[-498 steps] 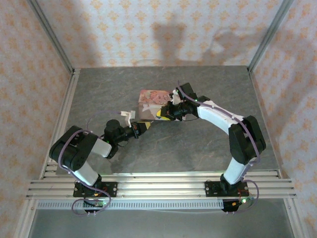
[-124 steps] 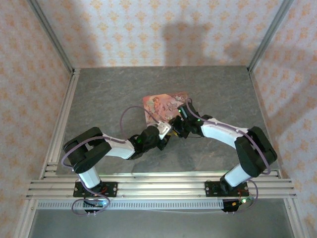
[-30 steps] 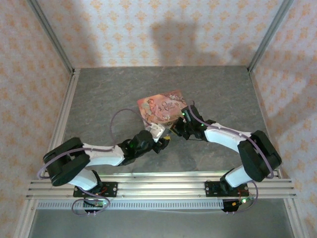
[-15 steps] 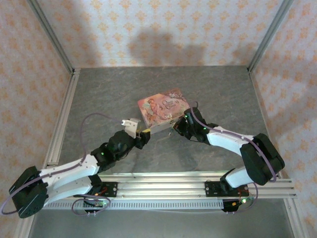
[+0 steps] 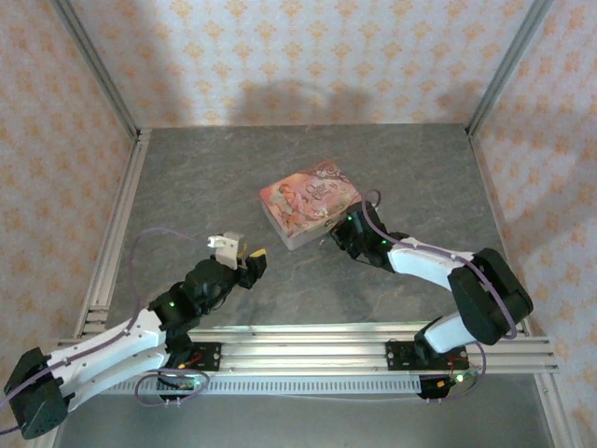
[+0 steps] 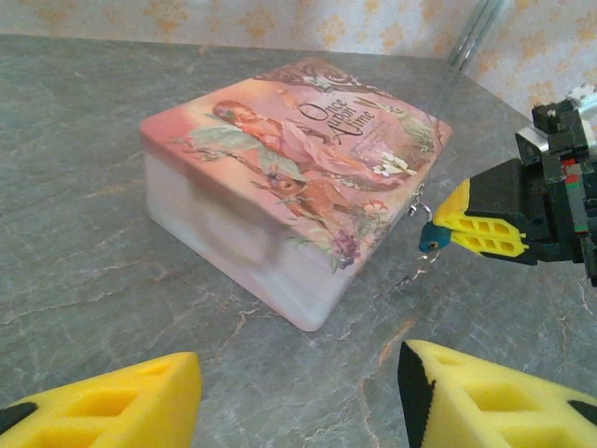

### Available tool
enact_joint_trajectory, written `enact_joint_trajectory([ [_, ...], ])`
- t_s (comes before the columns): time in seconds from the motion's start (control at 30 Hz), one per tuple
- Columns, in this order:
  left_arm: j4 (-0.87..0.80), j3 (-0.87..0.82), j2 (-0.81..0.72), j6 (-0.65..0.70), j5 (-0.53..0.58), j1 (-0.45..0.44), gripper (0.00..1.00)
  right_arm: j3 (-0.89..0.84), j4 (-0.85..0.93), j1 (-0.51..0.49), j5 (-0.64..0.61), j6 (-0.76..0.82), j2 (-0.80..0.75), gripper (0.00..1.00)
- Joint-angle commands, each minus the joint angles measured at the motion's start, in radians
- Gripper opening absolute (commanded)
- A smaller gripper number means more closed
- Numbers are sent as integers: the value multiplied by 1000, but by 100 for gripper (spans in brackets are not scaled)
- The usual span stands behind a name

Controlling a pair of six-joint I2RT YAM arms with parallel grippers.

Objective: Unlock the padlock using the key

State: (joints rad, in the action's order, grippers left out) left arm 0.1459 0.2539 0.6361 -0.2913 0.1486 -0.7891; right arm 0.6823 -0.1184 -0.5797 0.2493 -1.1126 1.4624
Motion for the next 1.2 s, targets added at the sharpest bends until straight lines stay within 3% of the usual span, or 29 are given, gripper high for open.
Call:
enact_joint_trajectory([
  [0.0,-71,-9,-69,-6,47,12,60,17,-58,6,-102,-76,4,0],
  [0.3,-150,0,-131,-15,39,14,63,-14,-116,-6,-233,-129,-28,0],
  [0.63,-288,135,-9,-14,55,16,64,-6,83,-9,-245,3,-132,0],
  [0.73,-382,222,59,-17,89,16,73,-13,140,-8,-195,87,-193,0],
  [0.8,-461,291,115,-51,148,18,97,11,196,-9,-120,165,-211,0],
  [0.83,-489,319,138,-62,162,20,100,27,221,-11,-80,200,-210,0],
  [1.03,-611,463,289,-129,140,77,100,133,335,-125,111,416,-138,0],
  [1.17,-673,502,363,-200,56,168,100,124,259,-233,187,417,-45,0],
])
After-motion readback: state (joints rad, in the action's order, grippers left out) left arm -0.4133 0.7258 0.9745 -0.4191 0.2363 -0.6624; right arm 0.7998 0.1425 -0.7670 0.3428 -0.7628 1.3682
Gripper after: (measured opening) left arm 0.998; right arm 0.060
